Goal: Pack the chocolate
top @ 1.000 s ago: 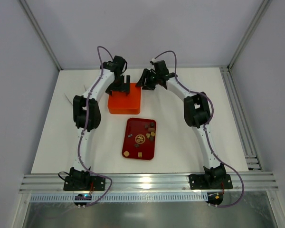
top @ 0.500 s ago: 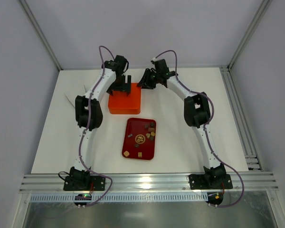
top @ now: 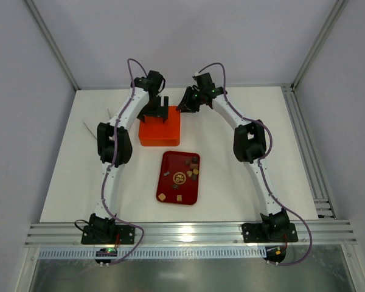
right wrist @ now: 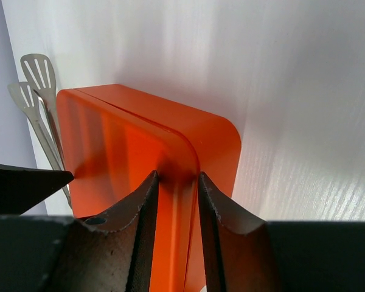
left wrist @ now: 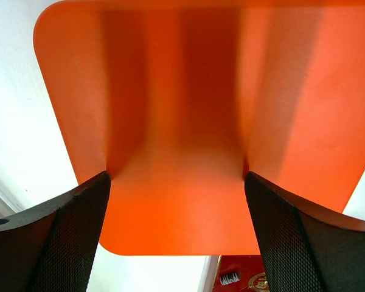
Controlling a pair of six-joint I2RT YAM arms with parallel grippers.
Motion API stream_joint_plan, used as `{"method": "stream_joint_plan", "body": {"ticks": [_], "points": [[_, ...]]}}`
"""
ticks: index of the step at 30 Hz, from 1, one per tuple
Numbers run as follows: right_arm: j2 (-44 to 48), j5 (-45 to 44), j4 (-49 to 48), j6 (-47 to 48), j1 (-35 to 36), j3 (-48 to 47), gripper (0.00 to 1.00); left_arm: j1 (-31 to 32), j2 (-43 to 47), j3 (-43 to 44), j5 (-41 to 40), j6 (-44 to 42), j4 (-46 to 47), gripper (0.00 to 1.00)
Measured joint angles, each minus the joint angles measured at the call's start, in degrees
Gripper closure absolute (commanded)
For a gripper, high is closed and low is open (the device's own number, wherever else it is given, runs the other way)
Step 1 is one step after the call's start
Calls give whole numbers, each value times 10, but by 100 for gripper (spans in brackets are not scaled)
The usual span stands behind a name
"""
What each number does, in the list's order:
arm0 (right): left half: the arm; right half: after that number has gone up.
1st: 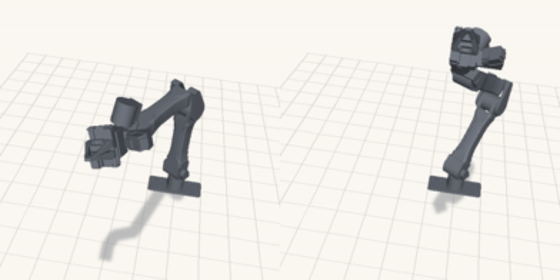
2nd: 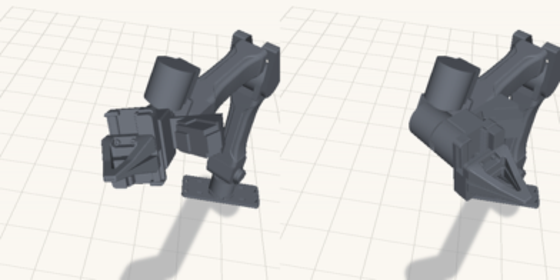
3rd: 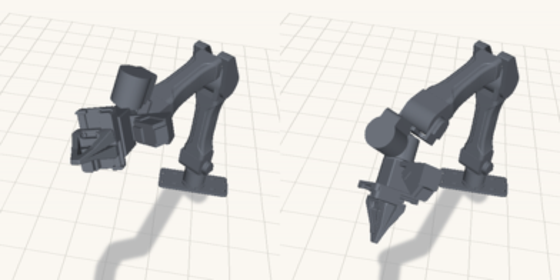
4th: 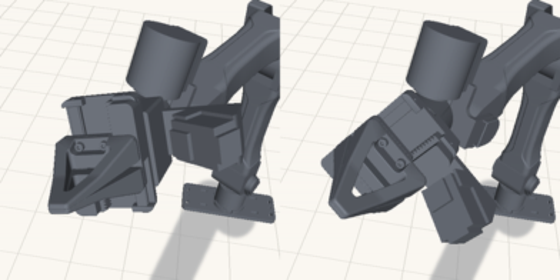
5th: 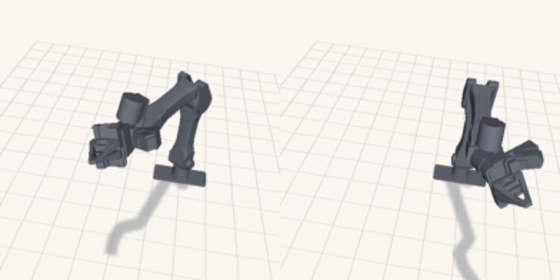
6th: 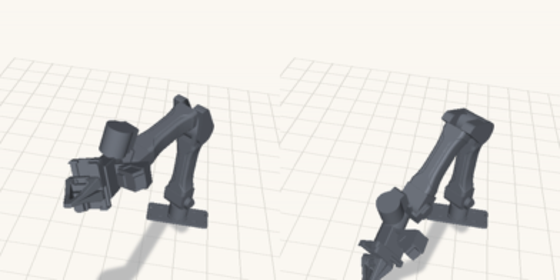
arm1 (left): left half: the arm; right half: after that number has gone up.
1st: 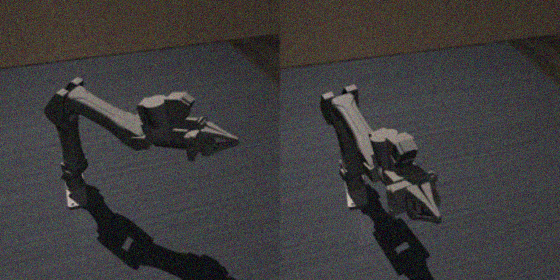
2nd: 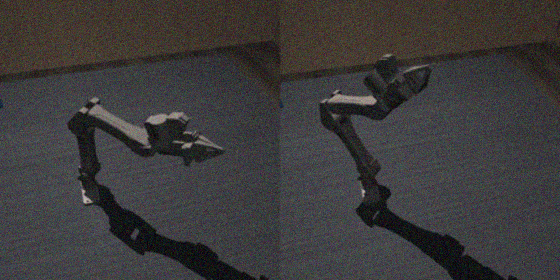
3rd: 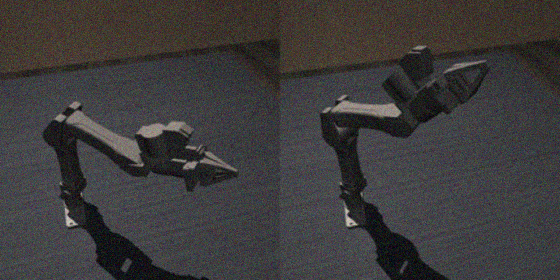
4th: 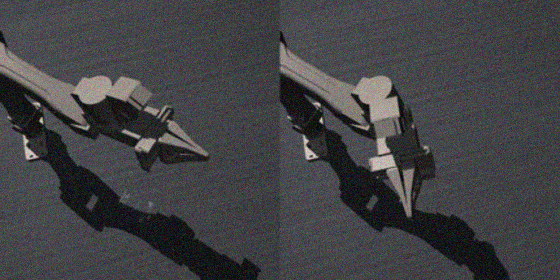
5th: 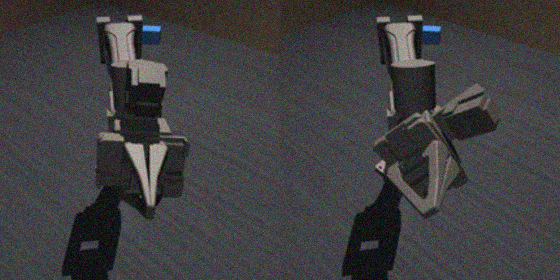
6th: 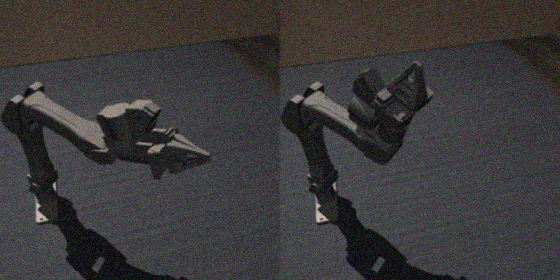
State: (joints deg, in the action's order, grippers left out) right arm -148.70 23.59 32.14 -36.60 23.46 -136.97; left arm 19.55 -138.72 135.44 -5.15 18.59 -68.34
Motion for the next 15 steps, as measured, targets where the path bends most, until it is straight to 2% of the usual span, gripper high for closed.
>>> {"method": "stream_joint_plan", "body": {"ticks": [15], "points": [[-14,-47,82,7,16,-59,69,7,-2,3,5,0,-1,11]]}}
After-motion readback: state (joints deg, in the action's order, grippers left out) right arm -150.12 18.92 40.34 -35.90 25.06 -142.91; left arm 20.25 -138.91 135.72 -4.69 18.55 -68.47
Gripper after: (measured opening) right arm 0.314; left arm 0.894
